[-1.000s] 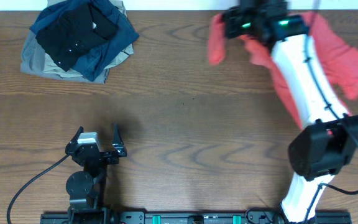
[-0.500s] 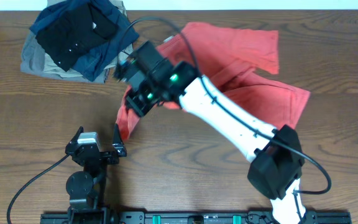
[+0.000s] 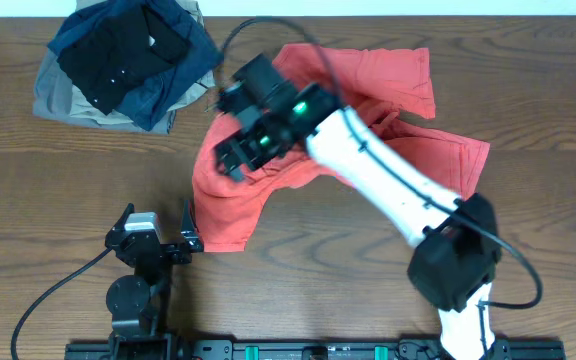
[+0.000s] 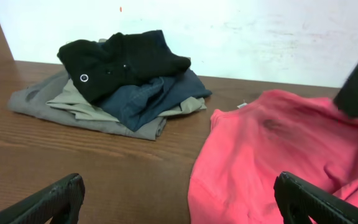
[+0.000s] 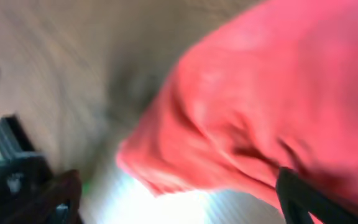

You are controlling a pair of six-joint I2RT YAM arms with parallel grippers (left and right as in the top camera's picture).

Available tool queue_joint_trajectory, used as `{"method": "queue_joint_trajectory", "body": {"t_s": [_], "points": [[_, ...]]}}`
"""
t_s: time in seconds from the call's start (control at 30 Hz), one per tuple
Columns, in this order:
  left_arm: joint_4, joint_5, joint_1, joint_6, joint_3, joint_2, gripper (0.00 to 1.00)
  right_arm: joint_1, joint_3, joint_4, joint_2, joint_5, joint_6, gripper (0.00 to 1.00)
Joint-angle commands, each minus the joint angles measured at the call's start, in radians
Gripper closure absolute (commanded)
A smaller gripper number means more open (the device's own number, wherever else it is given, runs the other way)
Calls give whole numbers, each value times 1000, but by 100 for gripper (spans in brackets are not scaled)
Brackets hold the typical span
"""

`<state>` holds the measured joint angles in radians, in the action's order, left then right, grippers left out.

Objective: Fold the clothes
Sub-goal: 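Drag the red T-shirt left to the table center, then release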

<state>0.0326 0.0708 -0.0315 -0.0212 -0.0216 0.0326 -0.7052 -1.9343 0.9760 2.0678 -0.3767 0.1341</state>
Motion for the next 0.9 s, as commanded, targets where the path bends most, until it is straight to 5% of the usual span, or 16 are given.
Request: {"method": "queue_joint_trajectory", "body": {"t_s": [0.0,0.53,0.87], "points": [[33,6,2,13,18,-2,2,109,-2,52,-99,15,11,1],[33,6,2,13,18,-2,2,451,-1,501,-318,378,106,1],[33,6,2,13,18,-2,2,632,19,475,-322,529,131,1]]}}
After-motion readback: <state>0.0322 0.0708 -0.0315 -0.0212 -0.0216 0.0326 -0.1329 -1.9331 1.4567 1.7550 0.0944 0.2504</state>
